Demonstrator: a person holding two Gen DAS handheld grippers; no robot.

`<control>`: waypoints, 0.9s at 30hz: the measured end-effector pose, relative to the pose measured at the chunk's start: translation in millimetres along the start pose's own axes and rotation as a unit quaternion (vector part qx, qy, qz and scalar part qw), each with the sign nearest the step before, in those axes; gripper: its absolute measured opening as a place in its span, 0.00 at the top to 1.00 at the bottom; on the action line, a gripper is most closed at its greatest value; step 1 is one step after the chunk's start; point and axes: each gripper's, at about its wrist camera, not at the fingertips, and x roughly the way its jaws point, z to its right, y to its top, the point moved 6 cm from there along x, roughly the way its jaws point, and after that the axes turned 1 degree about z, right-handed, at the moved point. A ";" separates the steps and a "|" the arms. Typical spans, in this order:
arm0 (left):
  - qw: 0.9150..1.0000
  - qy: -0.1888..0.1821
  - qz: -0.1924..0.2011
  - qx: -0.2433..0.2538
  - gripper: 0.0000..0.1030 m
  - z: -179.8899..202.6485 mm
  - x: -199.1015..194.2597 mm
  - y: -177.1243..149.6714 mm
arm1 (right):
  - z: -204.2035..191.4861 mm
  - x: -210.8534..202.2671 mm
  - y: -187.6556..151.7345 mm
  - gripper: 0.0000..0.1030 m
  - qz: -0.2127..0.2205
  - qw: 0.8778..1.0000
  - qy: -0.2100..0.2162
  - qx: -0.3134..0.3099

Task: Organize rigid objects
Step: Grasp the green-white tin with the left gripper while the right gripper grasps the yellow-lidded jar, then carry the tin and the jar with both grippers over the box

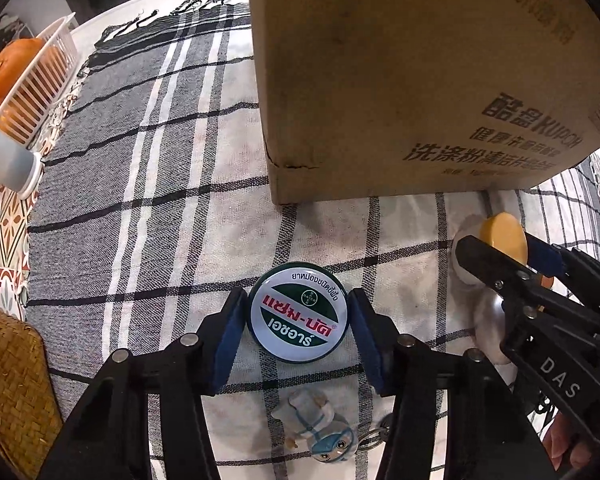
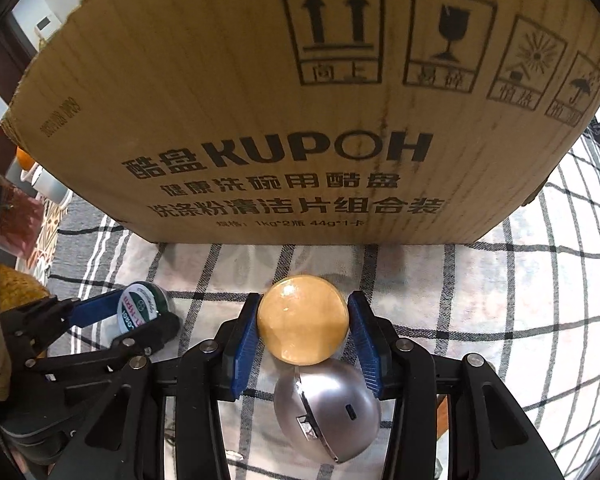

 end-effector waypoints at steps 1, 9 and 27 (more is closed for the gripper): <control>1.000 0.000 0.001 -0.001 0.51 0.3 -0.1 0.4 | 1.2 1.1 -0.3 0.55 -0.001 1.000 0.001 0.001; 1.000 -0.007 0.003 -0.007 0.51 -3.3 -7.2 -9.4 | 4.5 3.4 -2.5 0.58 0.003 1.000 0.002 0.007; 0.996 -0.017 0.092 -0.006 0.51 6.7 -75.5 -9.1 | -2.3 -66.7 -0.3 0.58 0.073 0.997 0.009 0.004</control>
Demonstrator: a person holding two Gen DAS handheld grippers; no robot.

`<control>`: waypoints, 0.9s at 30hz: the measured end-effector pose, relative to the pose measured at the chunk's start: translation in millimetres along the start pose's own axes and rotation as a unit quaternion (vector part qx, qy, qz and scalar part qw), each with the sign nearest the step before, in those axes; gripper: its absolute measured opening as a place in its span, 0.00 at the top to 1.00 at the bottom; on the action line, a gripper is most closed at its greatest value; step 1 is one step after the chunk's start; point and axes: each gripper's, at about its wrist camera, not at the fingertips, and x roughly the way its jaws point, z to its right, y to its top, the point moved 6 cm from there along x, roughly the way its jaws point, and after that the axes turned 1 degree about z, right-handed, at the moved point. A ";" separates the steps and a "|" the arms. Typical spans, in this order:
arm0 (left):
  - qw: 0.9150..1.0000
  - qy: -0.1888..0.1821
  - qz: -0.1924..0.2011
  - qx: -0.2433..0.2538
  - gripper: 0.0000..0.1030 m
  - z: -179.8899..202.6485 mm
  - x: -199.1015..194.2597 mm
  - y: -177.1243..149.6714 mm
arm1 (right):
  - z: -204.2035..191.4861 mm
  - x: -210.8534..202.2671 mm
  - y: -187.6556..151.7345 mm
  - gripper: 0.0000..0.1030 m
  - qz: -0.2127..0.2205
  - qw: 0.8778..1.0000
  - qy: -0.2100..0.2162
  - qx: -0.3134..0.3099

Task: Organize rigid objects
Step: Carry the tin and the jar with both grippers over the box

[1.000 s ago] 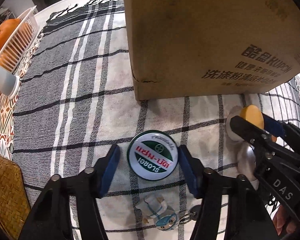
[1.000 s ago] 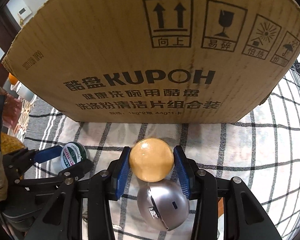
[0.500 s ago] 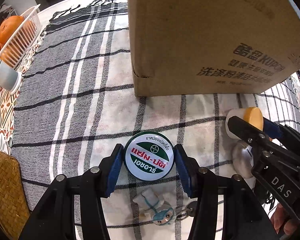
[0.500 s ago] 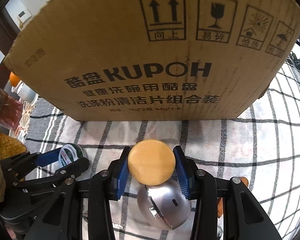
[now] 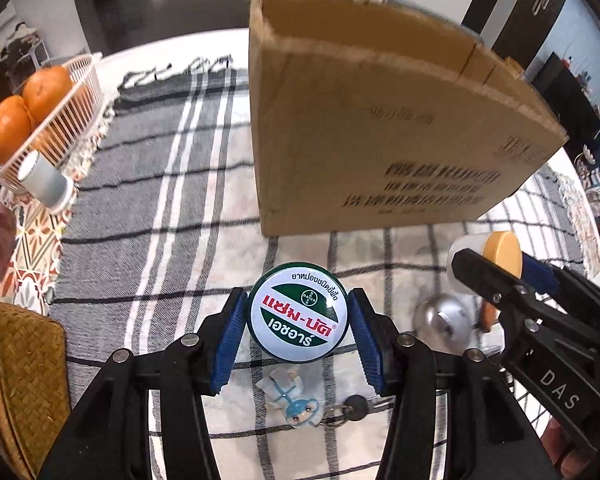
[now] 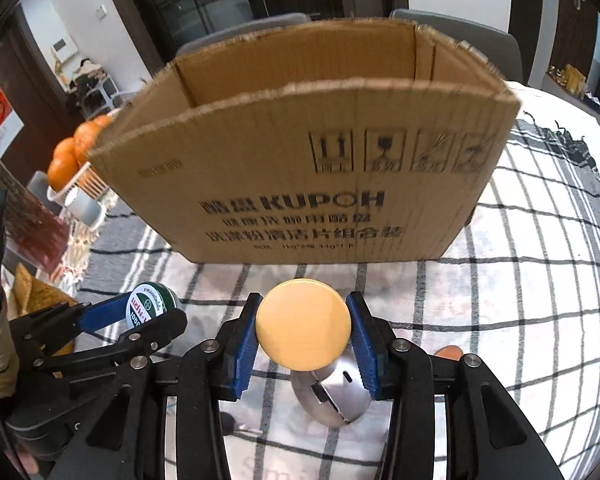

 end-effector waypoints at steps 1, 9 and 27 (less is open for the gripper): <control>1.000 0.000 0.006 0.000 0.51 2.9 -4.7 3.5 | 0.2 -4.7 1.0 0.58 0.005 1.000 0.002 0.002; 0.999 0.001 0.052 0.012 0.51 18.2 -43.4 12.0 | 1.6 -35.6 6.8 0.58 0.038 0.999 0.011 0.009; 0.989 -0.017 0.144 0.043 0.51 36.5 -117.2 34.1 | -5.1 -114.4 30.1 0.58 0.136 0.991 0.020 0.001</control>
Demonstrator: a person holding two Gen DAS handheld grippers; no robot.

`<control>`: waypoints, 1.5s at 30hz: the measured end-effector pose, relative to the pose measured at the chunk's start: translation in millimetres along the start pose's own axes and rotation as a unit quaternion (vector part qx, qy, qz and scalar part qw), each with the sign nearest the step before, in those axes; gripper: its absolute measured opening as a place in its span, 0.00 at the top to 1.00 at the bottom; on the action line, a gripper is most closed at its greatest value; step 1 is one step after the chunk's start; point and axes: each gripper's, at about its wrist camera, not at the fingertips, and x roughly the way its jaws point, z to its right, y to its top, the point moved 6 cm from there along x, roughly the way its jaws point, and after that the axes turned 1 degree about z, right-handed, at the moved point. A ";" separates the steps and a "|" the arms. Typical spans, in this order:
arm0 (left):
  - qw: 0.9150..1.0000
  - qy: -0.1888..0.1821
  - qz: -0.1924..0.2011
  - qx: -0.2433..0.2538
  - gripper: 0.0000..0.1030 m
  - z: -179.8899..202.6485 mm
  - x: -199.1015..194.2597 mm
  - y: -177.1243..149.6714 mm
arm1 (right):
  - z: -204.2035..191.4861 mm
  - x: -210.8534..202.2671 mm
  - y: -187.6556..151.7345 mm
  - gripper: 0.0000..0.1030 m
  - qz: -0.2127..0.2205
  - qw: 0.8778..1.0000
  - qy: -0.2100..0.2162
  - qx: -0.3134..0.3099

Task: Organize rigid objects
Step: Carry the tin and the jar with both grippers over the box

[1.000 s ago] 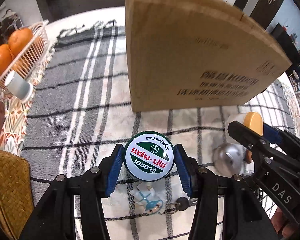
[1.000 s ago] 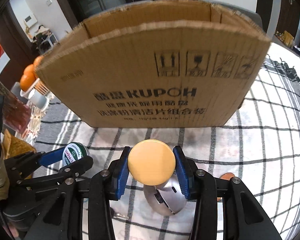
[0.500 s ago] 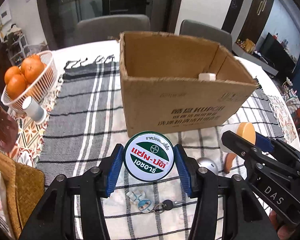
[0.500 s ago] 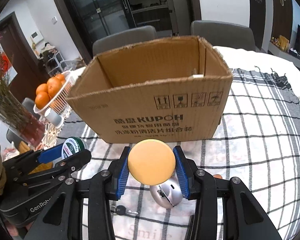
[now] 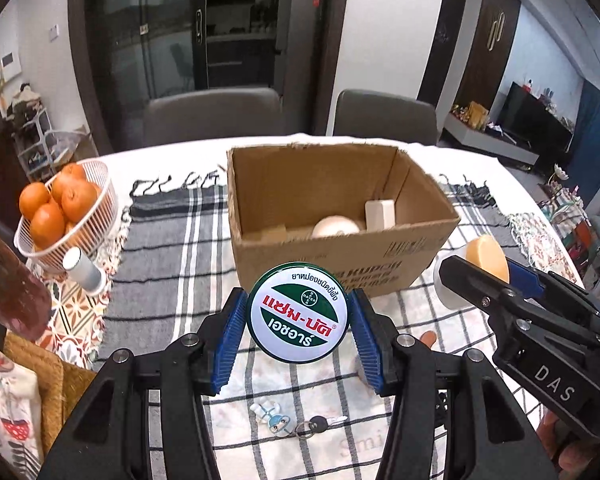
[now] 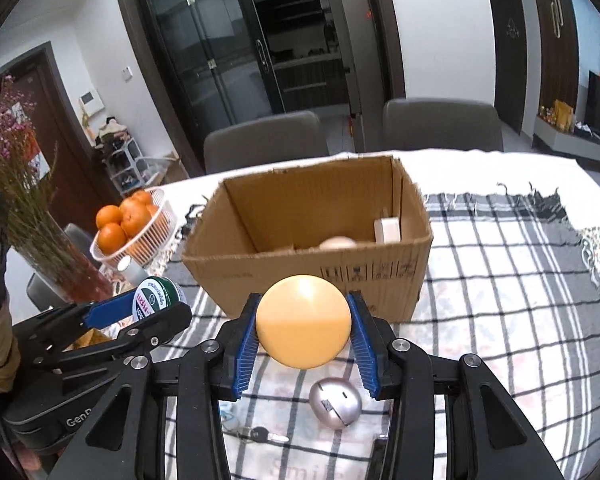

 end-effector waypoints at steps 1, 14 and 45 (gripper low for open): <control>1.000 -0.001 0.004 0.001 0.51 0.9 -2.4 2.9 | -0.1 -2.9 2.5 0.58 0.004 1.000 0.001 0.000; 0.999 -0.003 0.030 0.018 0.51 9.3 -10.9 42.4 | 1.9 -18.0 39.7 0.59 0.039 0.999 -0.002 -0.005; 0.997 0.022 -0.070 0.015 0.51 -0.4 77.4 94.0 | 38.3 60.7 87.6 0.59 -0.049 0.998 -0.034 0.005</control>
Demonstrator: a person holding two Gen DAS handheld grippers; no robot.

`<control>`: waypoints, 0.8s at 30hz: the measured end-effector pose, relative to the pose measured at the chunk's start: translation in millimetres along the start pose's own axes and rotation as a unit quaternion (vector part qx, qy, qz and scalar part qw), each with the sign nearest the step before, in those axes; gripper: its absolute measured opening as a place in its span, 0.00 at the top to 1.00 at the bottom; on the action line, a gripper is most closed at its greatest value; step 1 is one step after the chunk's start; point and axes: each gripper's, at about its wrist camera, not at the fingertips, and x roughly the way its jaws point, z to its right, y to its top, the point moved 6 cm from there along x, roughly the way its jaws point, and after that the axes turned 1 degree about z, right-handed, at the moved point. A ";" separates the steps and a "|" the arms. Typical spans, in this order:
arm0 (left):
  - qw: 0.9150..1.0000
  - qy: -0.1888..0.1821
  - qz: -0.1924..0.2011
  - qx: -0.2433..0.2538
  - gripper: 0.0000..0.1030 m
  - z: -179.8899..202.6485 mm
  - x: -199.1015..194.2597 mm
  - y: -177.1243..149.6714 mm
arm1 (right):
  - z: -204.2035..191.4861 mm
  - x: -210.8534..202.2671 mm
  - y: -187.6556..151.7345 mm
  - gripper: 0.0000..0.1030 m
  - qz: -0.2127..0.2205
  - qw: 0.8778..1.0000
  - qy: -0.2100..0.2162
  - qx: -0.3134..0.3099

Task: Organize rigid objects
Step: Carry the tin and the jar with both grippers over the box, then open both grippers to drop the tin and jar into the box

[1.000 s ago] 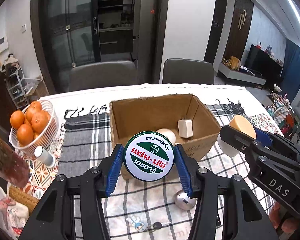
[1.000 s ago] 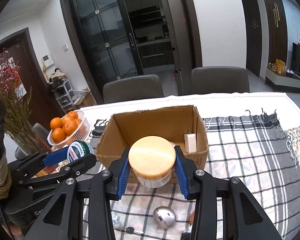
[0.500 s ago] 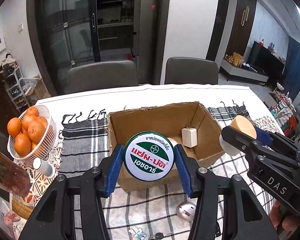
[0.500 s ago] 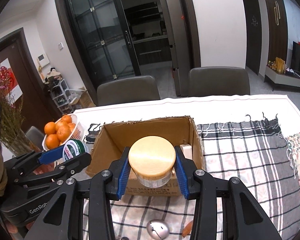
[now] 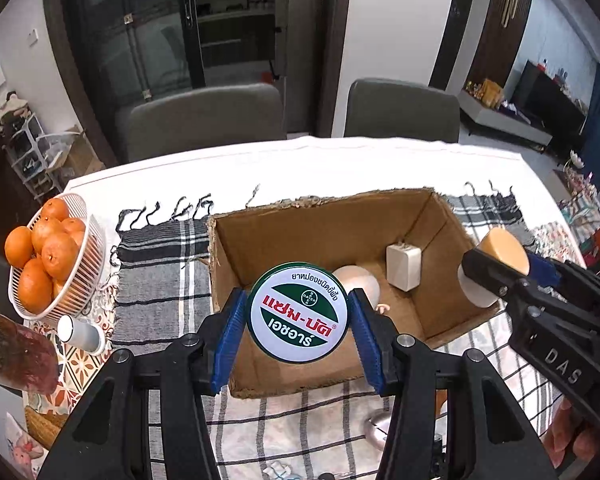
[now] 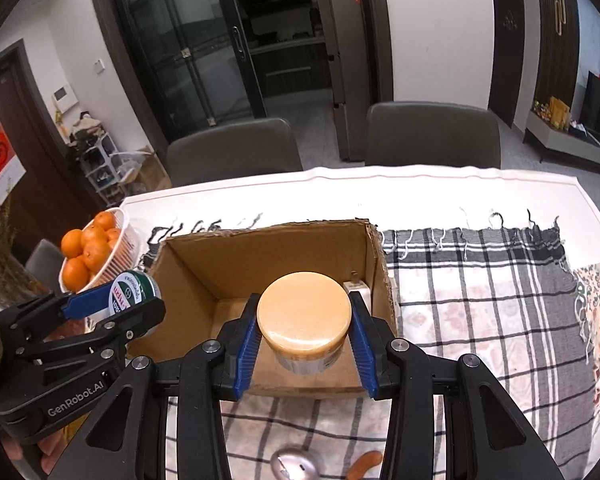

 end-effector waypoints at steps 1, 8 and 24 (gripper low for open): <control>1.000 0.002 -0.004 0.002 0.51 0.2 2.8 0.2 | 1.8 2.6 0.7 0.59 -0.004 1.000 0.000 0.002; 0.999 0.019 -0.036 0.017 0.51 0.8 24.7 -2.5 | 10.5 23.7 -4.3 0.59 -0.041 0.999 -0.007 0.003; 0.996 0.038 -0.079 0.025 0.45 2.3 56.8 -12.7 | 16.8 48.0 -19.9 0.57 -0.080 0.996 -0.029 -0.005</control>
